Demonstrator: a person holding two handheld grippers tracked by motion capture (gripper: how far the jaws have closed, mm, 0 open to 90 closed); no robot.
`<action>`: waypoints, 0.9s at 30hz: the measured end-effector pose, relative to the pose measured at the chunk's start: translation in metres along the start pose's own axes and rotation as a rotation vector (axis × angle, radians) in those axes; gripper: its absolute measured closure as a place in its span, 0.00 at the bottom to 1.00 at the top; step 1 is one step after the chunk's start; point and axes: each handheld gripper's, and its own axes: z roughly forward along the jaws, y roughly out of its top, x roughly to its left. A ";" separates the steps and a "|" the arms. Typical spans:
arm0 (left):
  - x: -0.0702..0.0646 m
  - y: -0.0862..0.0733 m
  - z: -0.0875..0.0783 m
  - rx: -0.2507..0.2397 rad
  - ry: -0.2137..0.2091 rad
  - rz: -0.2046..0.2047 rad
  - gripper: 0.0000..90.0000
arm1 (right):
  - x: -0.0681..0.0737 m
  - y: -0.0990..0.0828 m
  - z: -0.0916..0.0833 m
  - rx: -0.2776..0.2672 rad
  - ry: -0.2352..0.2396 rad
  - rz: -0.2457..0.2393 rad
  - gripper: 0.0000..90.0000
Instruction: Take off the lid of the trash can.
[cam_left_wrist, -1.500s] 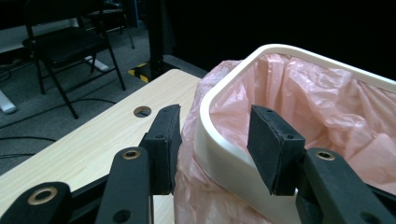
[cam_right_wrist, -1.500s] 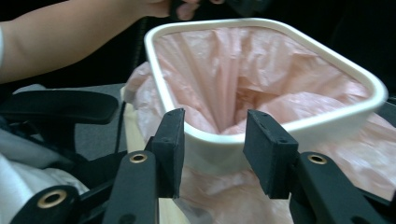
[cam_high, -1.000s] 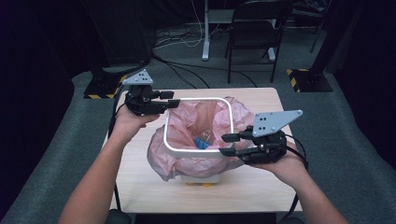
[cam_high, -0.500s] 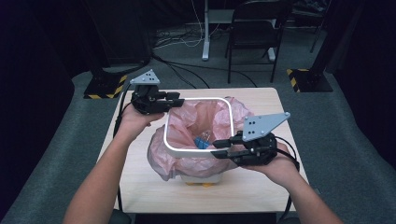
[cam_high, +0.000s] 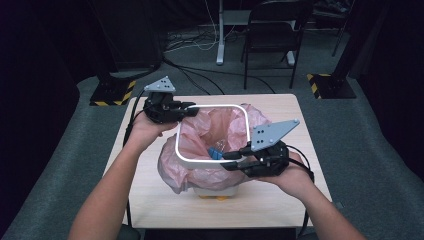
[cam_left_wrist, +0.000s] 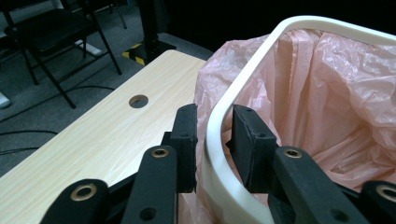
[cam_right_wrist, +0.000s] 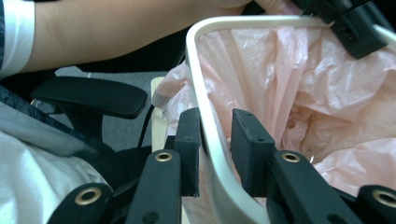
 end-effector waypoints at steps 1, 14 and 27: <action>-0.001 0.001 0.001 0.004 0.001 0.001 0.81 | 0.000 0.000 0.002 0.007 0.003 -0.002 0.81; -0.003 0.005 0.004 0.064 0.028 0.017 0.85 | 0.000 0.002 0.004 0.029 0.016 -0.013 0.84; -0.003 0.006 0.003 0.059 0.025 0.024 0.85 | -0.001 0.005 0.006 0.044 0.037 -0.026 0.88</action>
